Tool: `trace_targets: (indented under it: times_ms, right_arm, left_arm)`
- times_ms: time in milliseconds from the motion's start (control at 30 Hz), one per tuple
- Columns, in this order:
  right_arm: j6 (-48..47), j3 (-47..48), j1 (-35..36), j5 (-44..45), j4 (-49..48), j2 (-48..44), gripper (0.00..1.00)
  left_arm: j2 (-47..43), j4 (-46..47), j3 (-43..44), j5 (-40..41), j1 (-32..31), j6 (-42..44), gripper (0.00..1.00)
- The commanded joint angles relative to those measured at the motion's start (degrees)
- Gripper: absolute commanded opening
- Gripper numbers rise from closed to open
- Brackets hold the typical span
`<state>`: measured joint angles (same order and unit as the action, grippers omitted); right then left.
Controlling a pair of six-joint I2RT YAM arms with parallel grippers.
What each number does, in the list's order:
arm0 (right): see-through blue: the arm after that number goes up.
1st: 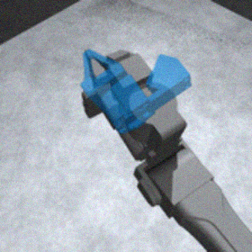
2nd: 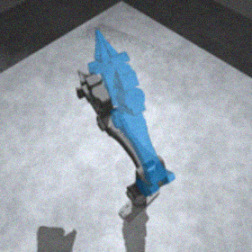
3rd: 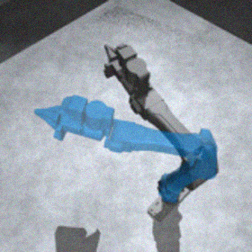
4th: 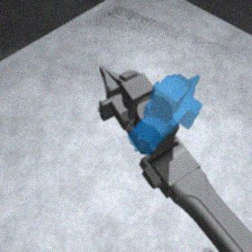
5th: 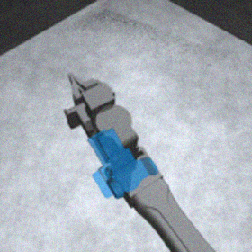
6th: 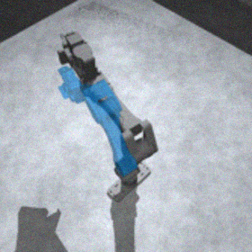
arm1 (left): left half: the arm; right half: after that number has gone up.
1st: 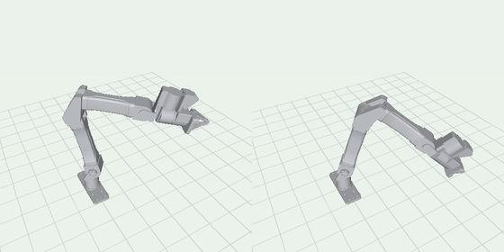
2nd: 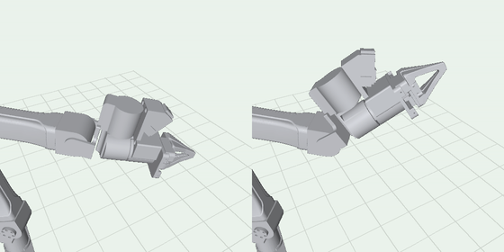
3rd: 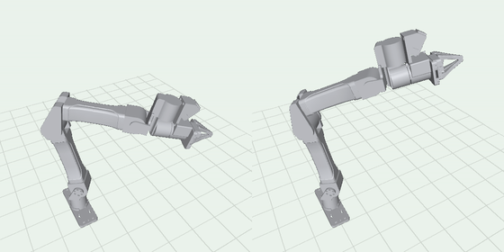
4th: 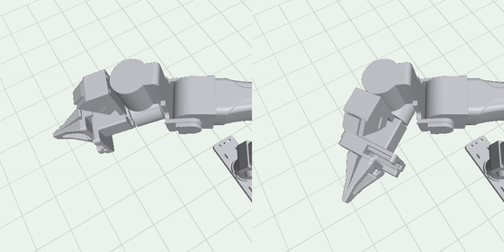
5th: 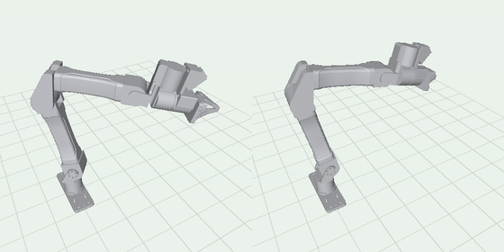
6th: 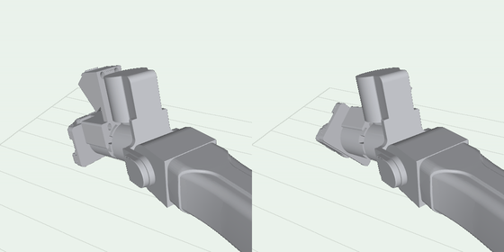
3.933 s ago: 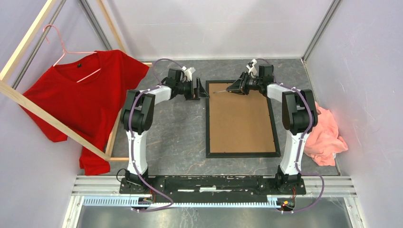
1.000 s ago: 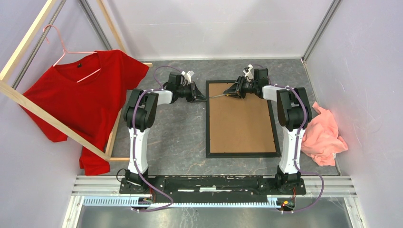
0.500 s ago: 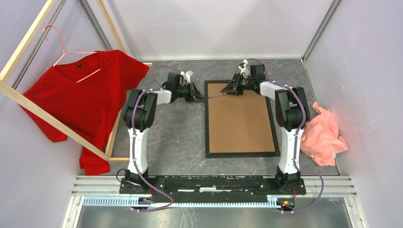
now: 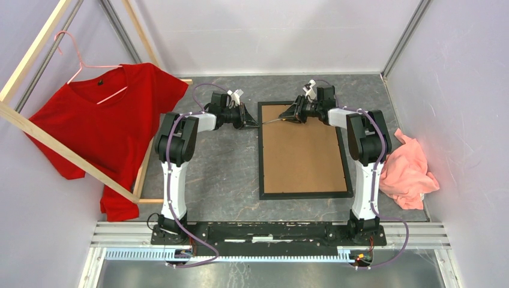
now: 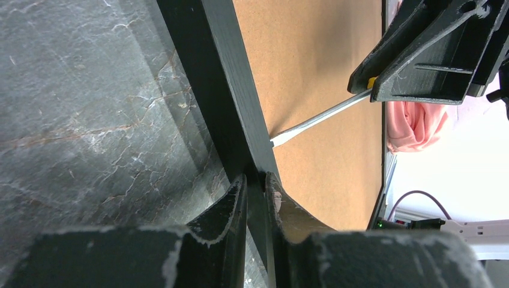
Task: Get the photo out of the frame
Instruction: Release the photo frame item from the photo frame.
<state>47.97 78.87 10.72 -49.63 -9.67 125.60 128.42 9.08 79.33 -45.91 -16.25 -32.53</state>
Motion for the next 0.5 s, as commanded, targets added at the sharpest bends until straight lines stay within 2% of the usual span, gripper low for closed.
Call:
trace_targets:
  times_ms: [0, 233, 367, 467]
  right_arm:
    - [-0.40, 0.64, 8.40, -6.53, 2.00, 2.28, 0.00]
    - [-12.96, 10.50, 10.08, 0.22, 16.76, 2.10, 0.00]
    - [-14.32, 14.10, 10.78, 2.36, 20.16, 2.37, 0.00]
    - [-11.56, 11.49, 11.29, 3.77, 18.81, 0.53, 0.00]
  left_arm:
    - [1.42, -2.20, -0.04, 3.97, -3.70, -0.03, 0.20]
    - [2.03, -2.87, 0.34, 3.96, -3.70, 0.35, 0.20]
    - [2.13, -3.08, 0.40, 4.13, -3.69, 0.45, 0.20]
    - [1.77, -3.32, 0.38, 4.54, -3.70, 0.54, 0.20]
